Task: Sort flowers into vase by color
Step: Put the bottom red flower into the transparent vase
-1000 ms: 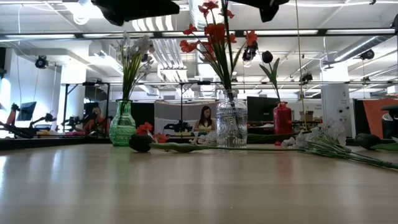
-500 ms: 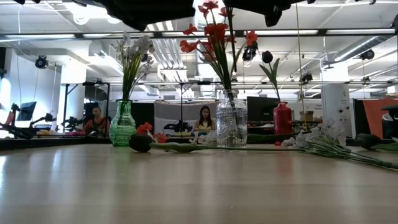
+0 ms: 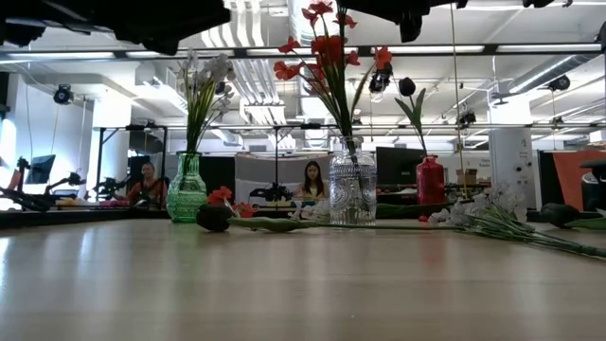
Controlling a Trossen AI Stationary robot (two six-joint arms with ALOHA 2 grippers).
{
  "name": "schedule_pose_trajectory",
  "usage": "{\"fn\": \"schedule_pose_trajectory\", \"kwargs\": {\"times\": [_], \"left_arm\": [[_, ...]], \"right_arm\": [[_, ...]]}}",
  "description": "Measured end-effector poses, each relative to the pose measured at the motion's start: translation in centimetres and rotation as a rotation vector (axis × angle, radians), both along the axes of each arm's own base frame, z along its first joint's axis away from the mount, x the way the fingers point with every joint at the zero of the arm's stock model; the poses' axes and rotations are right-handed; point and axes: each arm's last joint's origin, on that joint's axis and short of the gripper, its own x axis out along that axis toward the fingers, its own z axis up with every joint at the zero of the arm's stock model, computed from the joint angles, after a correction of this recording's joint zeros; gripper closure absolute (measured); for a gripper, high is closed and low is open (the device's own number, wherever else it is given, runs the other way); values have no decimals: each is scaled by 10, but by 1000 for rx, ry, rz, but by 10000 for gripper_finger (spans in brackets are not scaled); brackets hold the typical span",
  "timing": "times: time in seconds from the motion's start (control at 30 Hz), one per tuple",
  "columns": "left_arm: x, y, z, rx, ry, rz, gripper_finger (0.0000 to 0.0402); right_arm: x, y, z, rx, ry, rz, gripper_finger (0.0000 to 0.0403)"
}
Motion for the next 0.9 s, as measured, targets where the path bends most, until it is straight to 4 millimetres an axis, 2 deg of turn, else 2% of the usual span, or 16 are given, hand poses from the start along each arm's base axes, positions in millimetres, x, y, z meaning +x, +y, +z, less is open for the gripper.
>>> {"fn": "schedule_pose_trajectory", "kwargs": {"times": [0.17, 0.37, 0.63, 0.9], "left_arm": [[-19, 18, -4, -11, -14, 67, 334], [-34, 28, -12, -21, -17, 121, 343], [-37, 30, -12, -19, -23, 163, 343], [-37, 30, -12, -13, -22, 165, 343]], "right_arm": [[-5, -4, 1, 44, 4, -107, 390], [-8, -7, -5, 88, 59, -232, 390], [-2, -7, -8, 48, 45, -248, 390], [-1, -3, -21, 28, 11, -223, 390]]}}
